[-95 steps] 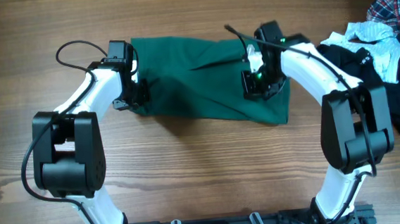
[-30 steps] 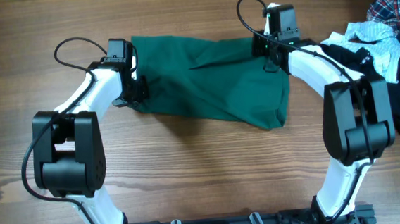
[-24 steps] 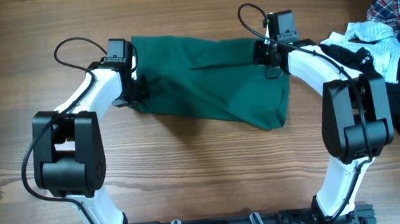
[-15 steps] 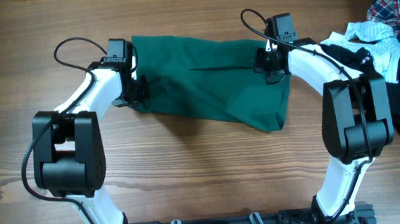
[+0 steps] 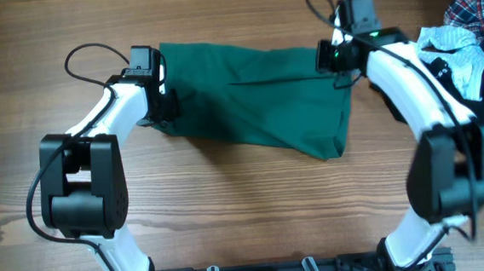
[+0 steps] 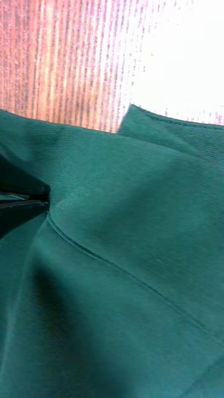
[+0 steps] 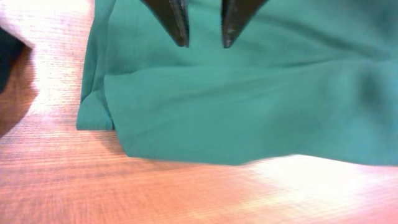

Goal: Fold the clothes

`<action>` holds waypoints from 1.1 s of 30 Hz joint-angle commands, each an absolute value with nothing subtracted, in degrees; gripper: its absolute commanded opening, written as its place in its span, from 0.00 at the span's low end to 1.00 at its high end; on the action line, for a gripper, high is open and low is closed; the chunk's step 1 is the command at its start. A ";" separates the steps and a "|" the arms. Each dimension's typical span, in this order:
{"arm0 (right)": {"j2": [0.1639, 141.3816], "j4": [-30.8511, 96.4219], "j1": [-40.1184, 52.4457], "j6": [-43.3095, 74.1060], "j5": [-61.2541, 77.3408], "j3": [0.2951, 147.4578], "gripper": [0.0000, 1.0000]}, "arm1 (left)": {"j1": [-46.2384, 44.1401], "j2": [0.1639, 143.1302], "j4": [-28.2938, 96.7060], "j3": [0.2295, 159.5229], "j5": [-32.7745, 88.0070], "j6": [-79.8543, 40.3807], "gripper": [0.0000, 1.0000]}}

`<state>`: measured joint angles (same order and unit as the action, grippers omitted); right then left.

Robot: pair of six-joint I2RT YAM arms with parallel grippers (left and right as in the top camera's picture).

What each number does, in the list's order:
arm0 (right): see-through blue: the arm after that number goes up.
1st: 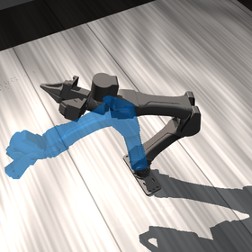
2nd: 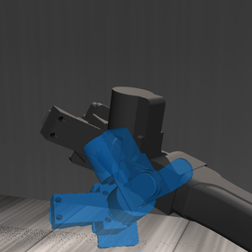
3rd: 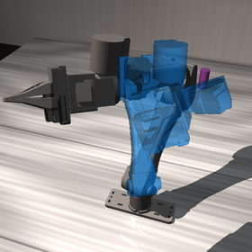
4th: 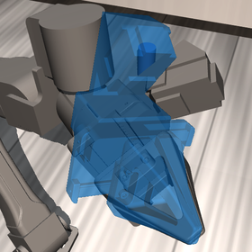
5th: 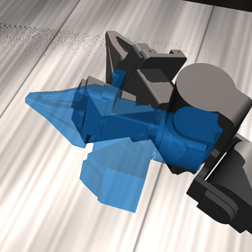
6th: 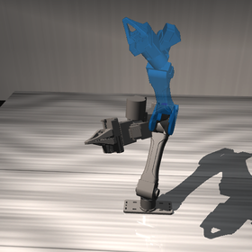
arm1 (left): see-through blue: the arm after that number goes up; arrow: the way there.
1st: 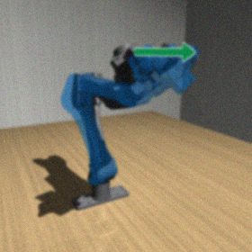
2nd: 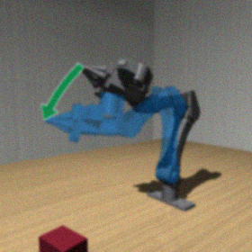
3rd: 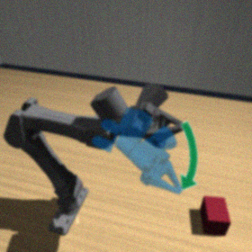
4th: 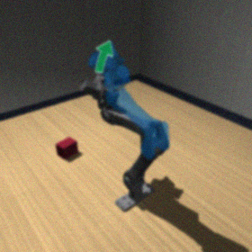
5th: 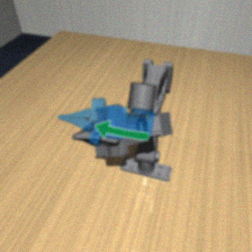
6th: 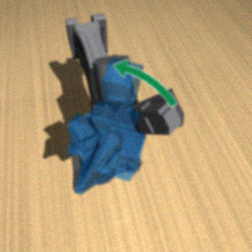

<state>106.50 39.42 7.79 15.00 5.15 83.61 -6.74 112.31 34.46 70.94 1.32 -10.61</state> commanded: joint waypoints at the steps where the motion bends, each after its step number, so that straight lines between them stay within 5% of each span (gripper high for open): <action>1: 103.33 44.21 7.57 14.55 13.08 85.17 0.30 | -6.48 113.82 32.91 70.08 0.56 -11.40 0.05; 6: 103.39 54.15 7.64 12.62 17.47 85.06 0.35 | -5.93 113.82 32.10 70.15 0.58 -11.40 0.06; 15: 103.39 70.85 10.20 1.37 18.61 84.71 0.28 | -0.73 113.80 31.27 71.90 6.00 -11.40 0.04; 22: 103.39 68.79 14.57 1.48 10.57 81.58 0.39 | 2.11 113.80 30.81 71.92 10.07 -11.38 0.04; 33: 103.39 65.89 17.30 0.40 6.76 77.69 0.42 | -0.89 112.42 30.81 72.03 10.87 -10.90 0.04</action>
